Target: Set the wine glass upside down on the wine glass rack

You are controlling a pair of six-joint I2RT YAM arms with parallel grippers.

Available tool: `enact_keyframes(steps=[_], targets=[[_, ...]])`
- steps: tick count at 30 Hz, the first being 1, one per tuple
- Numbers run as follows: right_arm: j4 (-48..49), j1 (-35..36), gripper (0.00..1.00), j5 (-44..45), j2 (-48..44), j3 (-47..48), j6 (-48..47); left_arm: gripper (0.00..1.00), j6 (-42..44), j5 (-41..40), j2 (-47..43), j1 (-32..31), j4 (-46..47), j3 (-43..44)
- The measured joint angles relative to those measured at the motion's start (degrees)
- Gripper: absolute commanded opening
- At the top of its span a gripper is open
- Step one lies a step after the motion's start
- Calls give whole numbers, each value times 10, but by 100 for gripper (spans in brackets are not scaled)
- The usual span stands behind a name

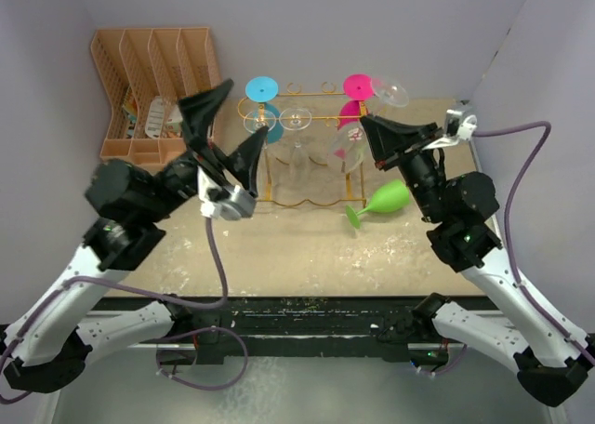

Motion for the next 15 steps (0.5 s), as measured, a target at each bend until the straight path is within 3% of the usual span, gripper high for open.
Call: enact_keyframes(steps=[5, 10, 15], targets=[[-96, 0, 0, 50, -32, -71, -68, 99, -87, -88, 61, 0, -231, 242], [-140, -1, 0, 99, -4, -104, -127, 99, -206, -156, 160, 0, -452, 471], [-143, -6, 0, 127, 29, -111, -172, 99, -272, -186, 212, 0, -589, 551]])
